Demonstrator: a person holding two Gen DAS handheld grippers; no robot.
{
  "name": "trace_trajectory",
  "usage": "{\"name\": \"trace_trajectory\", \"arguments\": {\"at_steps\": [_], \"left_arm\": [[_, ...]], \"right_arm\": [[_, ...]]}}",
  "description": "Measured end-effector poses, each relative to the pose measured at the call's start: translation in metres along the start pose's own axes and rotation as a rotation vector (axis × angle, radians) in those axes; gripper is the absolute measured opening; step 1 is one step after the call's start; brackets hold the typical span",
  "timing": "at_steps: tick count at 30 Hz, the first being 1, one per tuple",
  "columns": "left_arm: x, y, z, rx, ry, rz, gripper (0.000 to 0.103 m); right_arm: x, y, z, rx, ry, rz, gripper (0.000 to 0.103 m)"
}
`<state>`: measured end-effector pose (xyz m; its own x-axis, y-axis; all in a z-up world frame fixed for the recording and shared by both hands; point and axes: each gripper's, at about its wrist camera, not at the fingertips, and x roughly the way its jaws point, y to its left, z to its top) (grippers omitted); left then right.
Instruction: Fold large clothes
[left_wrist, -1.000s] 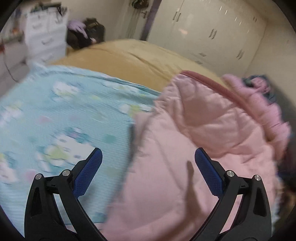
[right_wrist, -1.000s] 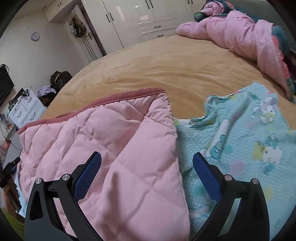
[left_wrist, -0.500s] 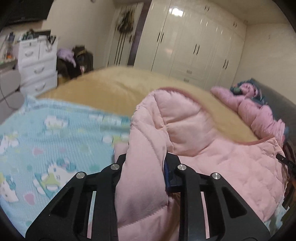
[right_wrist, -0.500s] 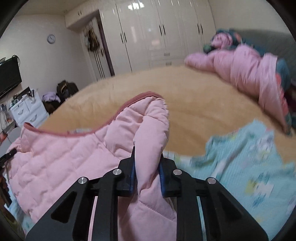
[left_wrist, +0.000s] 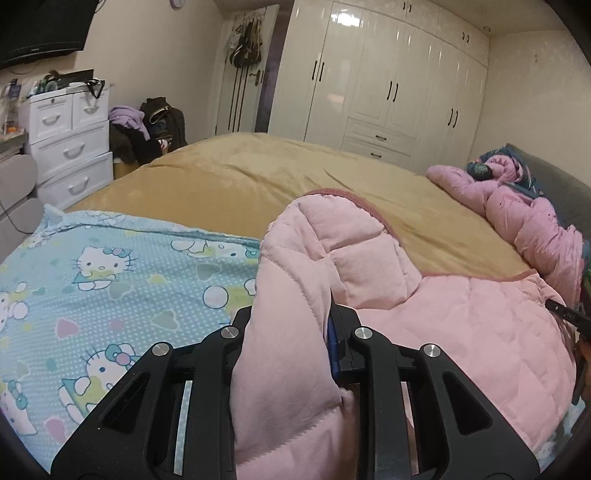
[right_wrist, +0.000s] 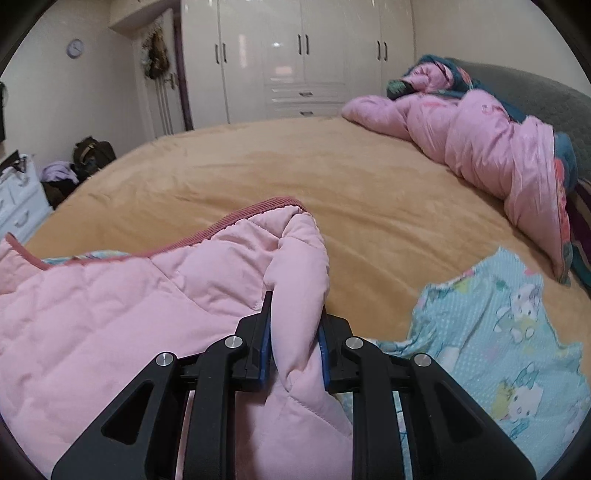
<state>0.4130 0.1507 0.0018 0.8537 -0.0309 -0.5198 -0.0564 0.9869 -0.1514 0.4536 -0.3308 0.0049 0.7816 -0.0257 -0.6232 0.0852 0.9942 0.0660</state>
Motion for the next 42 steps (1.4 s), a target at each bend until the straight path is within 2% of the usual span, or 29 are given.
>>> {"name": "trace_trajectory", "arguments": {"at_steps": [8,13,16,19,21,22,23,24,25,26,28,29,32,34,37,39,42], "left_arm": [[0.027,0.007,-0.011,-0.012,0.078,0.017,0.020],[0.042,0.006,-0.020,0.008,0.139,0.040,0.024],[0.046,0.008,-0.024,0.003,0.155,0.043,0.026],[0.043,0.006,-0.026,0.012,0.160,0.063,0.032],[0.035,0.003,-0.026,0.026,0.150,0.075,0.039],[0.030,0.002,-0.026,0.033,0.151,0.079,0.042],[0.025,0.002,-0.026,0.035,0.150,0.087,0.052],[0.021,0.002,-0.025,0.037,0.147,0.091,0.066],[0.015,0.002,-0.024,0.038,0.143,0.090,0.072],[0.011,0.002,-0.022,0.036,0.141,0.090,0.076],[-0.003,-0.003,-0.015,0.026,0.128,0.082,0.078],[-0.011,-0.007,-0.012,0.025,0.113,0.083,0.082],[-0.043,-0.030,-0.008,0.059,0.066,0.067,0.089],[-0.056,-0.048,-0.013,0.087,0.069,0.049,0.090],[-0.067,-0.077,-0.035,0.133,0.093,0.000,0.090],[-0.064,-0.094,-0.055,0.173,0.137,-0.001,0.090],[-0.044,-0.101,-0.080,0.200,0.221,0.028,0.090]], "right_arm": [[0.033,0.002,-0.011,0.008,0.086,-0.032,0.026],[0.055,-0.008,-0.021,0.075,0.179,-0.006,0.033],[0.057,-0.011,-0.025,0.102,0.190,0.009,0.035],[0.053,-0.006,-0.028,0.088,0.183,-0.017,0.037],[0.046,-0.003,-0.029,0.075,0.174,-0.042,0.043],[0.041,-0.002,-0.030,0.069,0.167,-0.062,0.056],[0.032,-0.002,-0.030,0.071,0.154,-0.101,0.073],[0.023,-0.003,-0.032,0.076,0.136,-0.125,0.077],[0.012,-0.004,-0.034,0.083,0.110,-0.120,0.078],[-0.006,-0.003,-0.037,0.082,0.065,-0.085,0.080],[-0.030,0.005,-0.043,0.036,0.013,-0.058,0.089],[-0.047,0.011,-0.049,0.001,-0.019,-0.045,0.093],[-0.085,0.029,-0.066,-0.051,-0.061,0.059,0.097],[-0.099,0.042,-0.079,-0.074,-0.023,0.150,0.097],[-0.106,0.060,-0.096,-0.097,0.035,0.217,0.097],[-0.100,0.072,-0.106,-0.111,0.103,0.229,0.097],[-0.087,0.072,-0.114,-0.081,0.158,0.240,0.099]]}}
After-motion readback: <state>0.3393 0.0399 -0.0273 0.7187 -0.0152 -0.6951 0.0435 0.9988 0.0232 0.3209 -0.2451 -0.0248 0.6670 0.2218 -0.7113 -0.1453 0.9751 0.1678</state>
